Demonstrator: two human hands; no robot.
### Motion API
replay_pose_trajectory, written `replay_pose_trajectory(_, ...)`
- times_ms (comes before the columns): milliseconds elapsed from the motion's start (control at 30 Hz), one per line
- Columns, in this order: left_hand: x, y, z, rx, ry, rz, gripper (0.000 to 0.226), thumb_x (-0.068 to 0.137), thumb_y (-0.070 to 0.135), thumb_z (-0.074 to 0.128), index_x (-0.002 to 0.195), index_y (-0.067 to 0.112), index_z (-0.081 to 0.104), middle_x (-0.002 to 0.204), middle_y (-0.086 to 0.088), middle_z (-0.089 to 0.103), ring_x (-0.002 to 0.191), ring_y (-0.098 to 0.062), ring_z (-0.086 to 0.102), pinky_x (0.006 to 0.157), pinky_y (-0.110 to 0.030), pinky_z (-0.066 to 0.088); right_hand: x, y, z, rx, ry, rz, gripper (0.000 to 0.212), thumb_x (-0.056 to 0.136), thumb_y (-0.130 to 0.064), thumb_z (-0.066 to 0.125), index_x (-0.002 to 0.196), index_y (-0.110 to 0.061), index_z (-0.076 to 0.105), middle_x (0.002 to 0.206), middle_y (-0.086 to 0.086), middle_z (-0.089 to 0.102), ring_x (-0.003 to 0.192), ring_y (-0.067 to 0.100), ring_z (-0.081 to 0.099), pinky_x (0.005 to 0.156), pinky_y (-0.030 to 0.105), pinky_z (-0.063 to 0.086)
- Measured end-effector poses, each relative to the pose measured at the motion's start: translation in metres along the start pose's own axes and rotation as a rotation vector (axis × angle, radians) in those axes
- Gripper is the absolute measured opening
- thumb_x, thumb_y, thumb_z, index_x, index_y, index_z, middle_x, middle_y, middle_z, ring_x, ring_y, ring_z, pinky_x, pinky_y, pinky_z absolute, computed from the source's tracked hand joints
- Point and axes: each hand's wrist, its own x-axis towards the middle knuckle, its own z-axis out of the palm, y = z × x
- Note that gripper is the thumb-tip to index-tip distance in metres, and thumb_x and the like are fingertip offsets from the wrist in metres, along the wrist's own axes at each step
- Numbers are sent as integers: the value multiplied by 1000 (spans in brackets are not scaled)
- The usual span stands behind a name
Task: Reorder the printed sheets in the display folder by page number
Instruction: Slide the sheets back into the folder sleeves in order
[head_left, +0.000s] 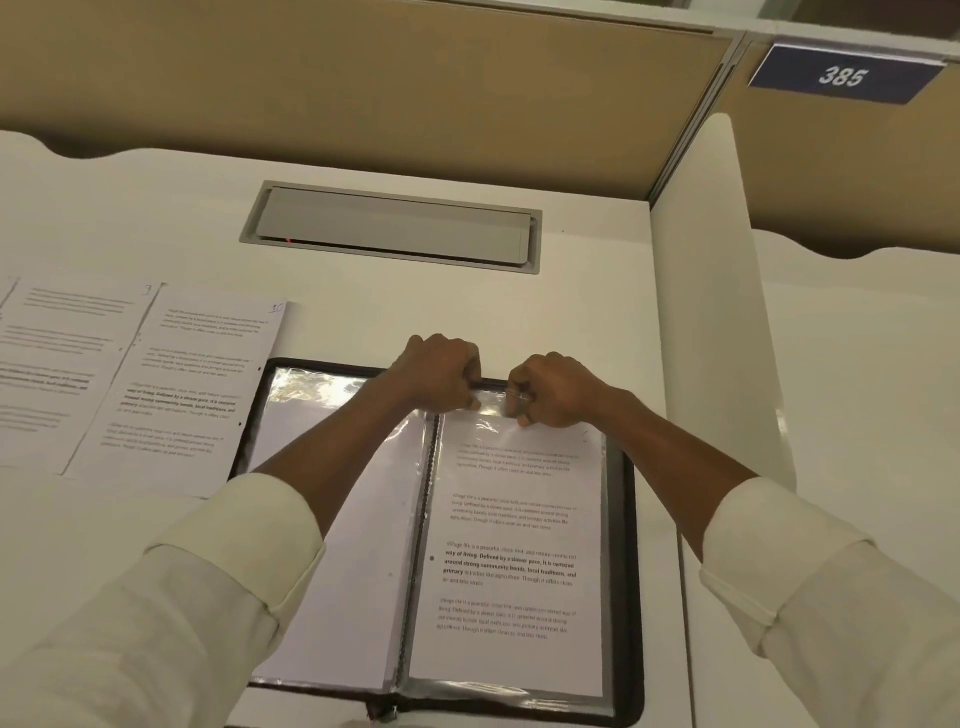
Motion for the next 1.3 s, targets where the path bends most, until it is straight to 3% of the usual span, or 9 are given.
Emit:
replay_pose_trajectory(100,-15,-8,18,3,62,32,42,78,41,90,111,26,70,110,9,67,107,-17,57,89,-37,38,0,1,-1,35,6,22,16,78,-20,90,86,-20,77,79,-20,70,76,-2,60,68,25,43)
replay_pose_trajectory(333,-32,-4,35,-9,180,-24,38,75,31,91,108,25,72,113,5,63,112,-21,54,95,-42,46,-3,3,1,32,-27,44,14,75,-19,92,84,-23,82,83,-17,76,82,0,64,71,25,46)
replay_pose_trajectory(433,-34,2,39,34,202,-54,40,81,32,87,116,23,68,116,2,62,115,-23,54,97,-44,46,-3,2,3,49,-48,38,15,79,-12,87,91,-21,83,84,-17,75,86,3,66,77,28,49)
replay_pose_trajectory(600,-72,21,69,49,381,-174,54,89,36,80,133,17,57,141,-6,52,132,-28,49,108,-43,43,-4,4,-2,38,-112,75,26,71,-27,97,92,-22,81,88,-12,74,86,6,63,77,30,51)
replay_pose_trajectory(700,-115,39,113,-16,394,-286,68,95,48,72,148,13,47,165,-14,34,153,-33,30,123,-47,33,-3,7,-1,8,-128,89,27,68,-23,98,87,-23,79,84,-14,72,84,5,63,71,27,47)
replay_pose_trajectory(833,-170,54,172,-54,353,-327,83,104,61,50,165,13,20,177,-12,0,164,-27,-4,132,-46,15,-7,10,2,54,-97,71,26,66,-19,99,83,-23,80,87,-10,76,89,10,68,82,33,54)
replay_pose_trajectory(967,-198,63,205,12,373,-326,81,109,58,34,168,8,10,177,-11,-1,163,-25,-7,132,-47,15,-16,11,2,74,45,93,29,61,-15,99,73,-26,76,85,-11,74,90,12,69,71,28,51)
replay_pose_trajectory(1133,-204,69,213,20,333,-350,80,110,60,26,168,10,2,177,-7,-7,162,-21,-14,133,-46,11,-46,16,-1,-46,194,193,65,67,-33,97,119,-24,60,114,0,61,107,24,60,82,35,46)
replay_pose_trajectory(1300,-202,83,203,0,281,-407,84,108,59,32,168,12,-3,176,-7,-10,162,-23,-16,132,-48,12,-81,19,24,386,454,359,78,75,-42,93,136,-21,49,112,4,69,105,29,68,88,40,54)
